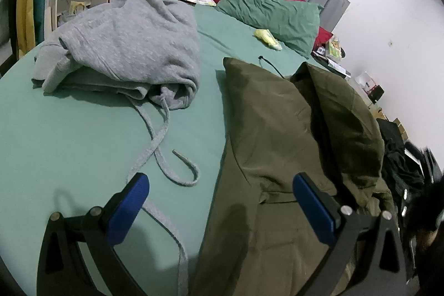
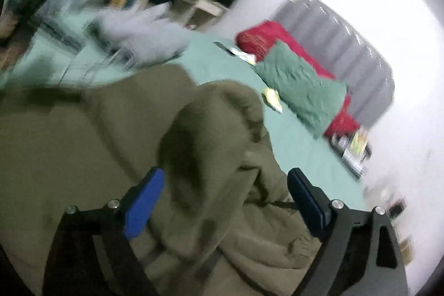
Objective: Fold large clothes
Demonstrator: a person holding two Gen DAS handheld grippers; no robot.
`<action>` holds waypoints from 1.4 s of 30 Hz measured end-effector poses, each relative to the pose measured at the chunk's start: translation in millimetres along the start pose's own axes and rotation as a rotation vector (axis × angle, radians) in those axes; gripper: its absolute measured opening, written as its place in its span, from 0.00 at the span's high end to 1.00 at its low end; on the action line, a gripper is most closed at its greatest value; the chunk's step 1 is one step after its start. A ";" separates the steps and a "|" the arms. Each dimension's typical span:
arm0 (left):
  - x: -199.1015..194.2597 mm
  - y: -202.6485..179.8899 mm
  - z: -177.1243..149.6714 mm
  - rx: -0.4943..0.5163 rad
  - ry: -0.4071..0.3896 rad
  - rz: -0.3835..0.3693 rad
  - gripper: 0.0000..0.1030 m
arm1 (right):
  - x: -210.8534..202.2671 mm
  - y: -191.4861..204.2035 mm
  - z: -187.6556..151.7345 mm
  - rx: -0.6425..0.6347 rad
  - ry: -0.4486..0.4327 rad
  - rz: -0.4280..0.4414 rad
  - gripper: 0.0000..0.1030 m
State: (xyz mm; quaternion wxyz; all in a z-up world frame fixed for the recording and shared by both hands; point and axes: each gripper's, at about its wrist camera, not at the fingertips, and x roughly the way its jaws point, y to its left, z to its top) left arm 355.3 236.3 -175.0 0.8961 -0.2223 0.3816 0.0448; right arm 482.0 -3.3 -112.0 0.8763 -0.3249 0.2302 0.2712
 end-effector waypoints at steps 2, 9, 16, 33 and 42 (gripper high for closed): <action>2.5 -1.1 -0.9 0.005 0.008 0.005 0.00 | 29.0 -2.5 15.7 0.021 0.040 0.075 0.13; 4.2 -2.2 2.3 -0.002 0.024 -0.008 0.00 | 100.9 43.7 14.7 -0.431 0.304 -0.015 0.99; 1.0 -2.7 3.7 -0.004 0.014 -0.019 0.00 | 69.7 14.2 7.2 -1.070 0.159 -0.587 0.99; 1.8 -19.9 -13.9 0.065 0.068 -0.038 0.00 | -1.6 -30.5 -72.0 0.408 0.213 0.147 0.26; -4.6 -23.2 -15.4 0.101 0.029 0.005 0.00 | 72.4 -89.9 -6.0 0.772 0.161 0.183 0.32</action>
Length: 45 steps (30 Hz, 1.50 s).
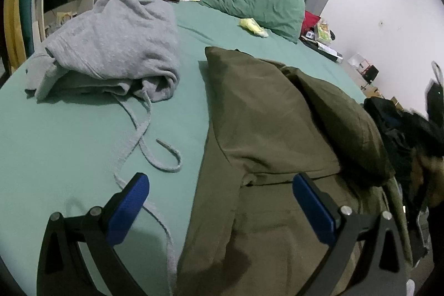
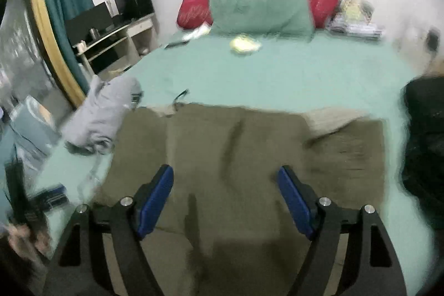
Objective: Fold large clothes
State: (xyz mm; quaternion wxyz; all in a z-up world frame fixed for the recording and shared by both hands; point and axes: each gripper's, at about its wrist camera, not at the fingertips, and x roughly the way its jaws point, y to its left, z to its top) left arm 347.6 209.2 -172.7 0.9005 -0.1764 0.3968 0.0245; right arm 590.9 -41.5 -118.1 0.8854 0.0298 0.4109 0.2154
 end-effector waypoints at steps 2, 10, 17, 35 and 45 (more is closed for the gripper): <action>3.0 -0.4 0.6 0.009 0.010 0.009 0.00 | 34.8 3.0 4.1 0.007 0.047 -0.031 0.64; 3.1 5.8 1.9 0.011 0.020 0.010 0.00 | 102.0 -4.0 -77.6 -0.019 0.235 -0.111 0.87; 0.9 4.6 -4.2 0.006 0.033 -0.034 0.00 | 71.9 26.1 -101.0 -0.099 0.244 -0.113 0.88; 7.9 -14.8 -27.8 0.090 0.060 -0.016 0.00 | 42.9 -6.9 -132.1 -0.090 0.164 -0.256 0.83; -45.6 -13.7 -83.4 -0.014 0.046 -0.023 0.00 | -102.1 -22.3 -199.8 -0.017 0.055 -0.238 0.31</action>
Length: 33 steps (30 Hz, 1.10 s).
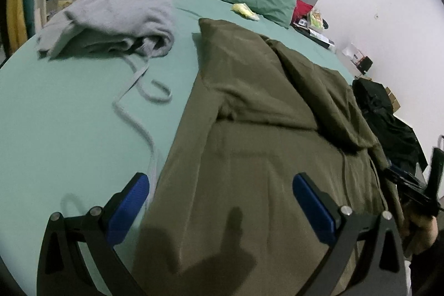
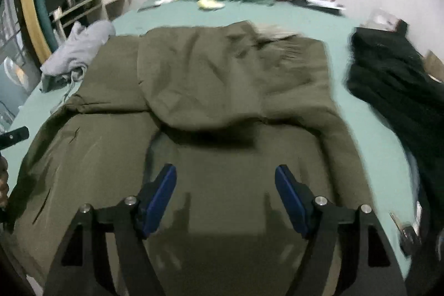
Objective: Fold large clothes
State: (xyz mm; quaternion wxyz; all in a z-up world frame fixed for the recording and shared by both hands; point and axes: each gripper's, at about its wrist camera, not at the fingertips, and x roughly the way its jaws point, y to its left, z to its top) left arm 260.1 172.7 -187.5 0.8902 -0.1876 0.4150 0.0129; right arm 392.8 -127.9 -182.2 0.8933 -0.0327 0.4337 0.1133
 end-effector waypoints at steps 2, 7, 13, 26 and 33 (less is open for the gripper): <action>-14.5 0.2 -20.5 -0.001 -0.007 0.027 0.00 | -22.1 -30.0 -24.2 0.066 -0.018 -0.035 0.31; -51.7 14.1 -64.2 -0.052 -0.045 0.083 0.00 | -67.5 -103.6 -92.7 0.270 -0.028 -0.093 0.31; -60.6 39.5 -118.5 -0.122 0.070 0.148 0.00 | -92.4 -144.5 -166.1 0.337 0.036 -0.165 0.30; -64.3 19.0 -160.0 0.049 0.211 0.268 0.03 | -97.7 -119.2 -204.3 0.242 0.076 -0.045 0.94; -88.4 -11.6 -167.4 0.167 0.193 0.247 0.89 | -121.1 -109.9 -208.1 0.256 -0.027 0.065 0.96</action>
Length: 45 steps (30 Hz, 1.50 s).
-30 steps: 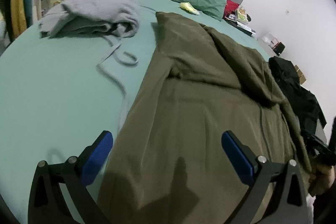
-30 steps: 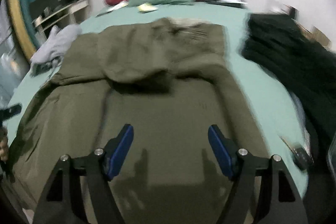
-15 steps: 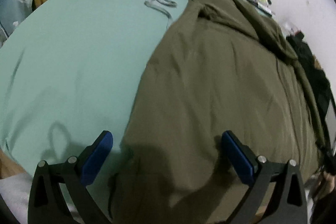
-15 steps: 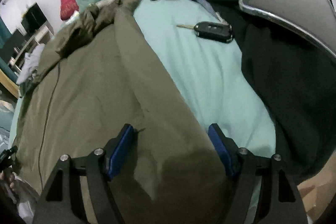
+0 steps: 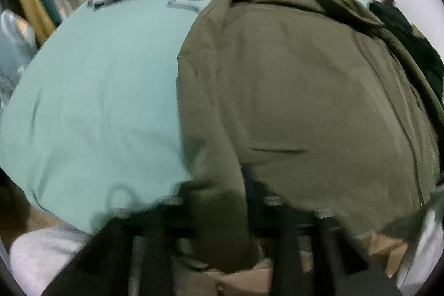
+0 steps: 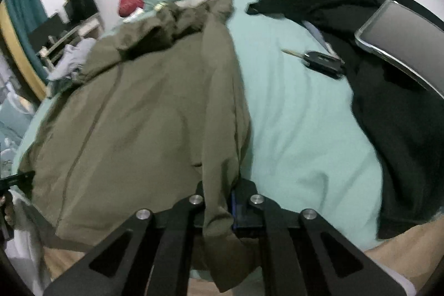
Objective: Fold large clothes
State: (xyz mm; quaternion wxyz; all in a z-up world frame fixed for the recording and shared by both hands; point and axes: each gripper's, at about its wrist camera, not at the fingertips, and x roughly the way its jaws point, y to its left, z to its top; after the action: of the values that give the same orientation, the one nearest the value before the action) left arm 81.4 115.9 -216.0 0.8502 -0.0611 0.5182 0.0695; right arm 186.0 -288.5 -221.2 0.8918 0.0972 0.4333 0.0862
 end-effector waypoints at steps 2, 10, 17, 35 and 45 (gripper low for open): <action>-15.8 -6.4 -4.9 0.027 -0.026 -0.019 0.92 | -11.4 -11.5 -2.7 0.118 -0.038 0.117 0.96; -77.4 8.1 -7.3 -0.105 -0.165 -0.102 0.95 | -54.3 -4.9 8.7 0.188 -0.100 0.250 0.96; -149.7 8.7 -19.5 -0.134 -0.282 -0.164 0.95 | -128.7 -0.6 21.4 0.196 -0.227 0.359 0.97; -278.1 18.5 -52.0 -0.170 -0.424 -0.220 0.95 | -263.3 -27.0 -9.1 0.346 -0.300 0.399 0.97; -244.5 21.4 11.5 -0.234 -0.519 -0.162 0.95 | -222.4 -36.3 51.1 0.408 -0.395 0.433 0.97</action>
State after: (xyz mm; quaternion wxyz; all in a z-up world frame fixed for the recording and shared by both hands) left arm -23.3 125.6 6.2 0.9444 -0.1799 0.2652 0.0740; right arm 93.3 -381.5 -31.1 0.8817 0.3776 0.2302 0.1644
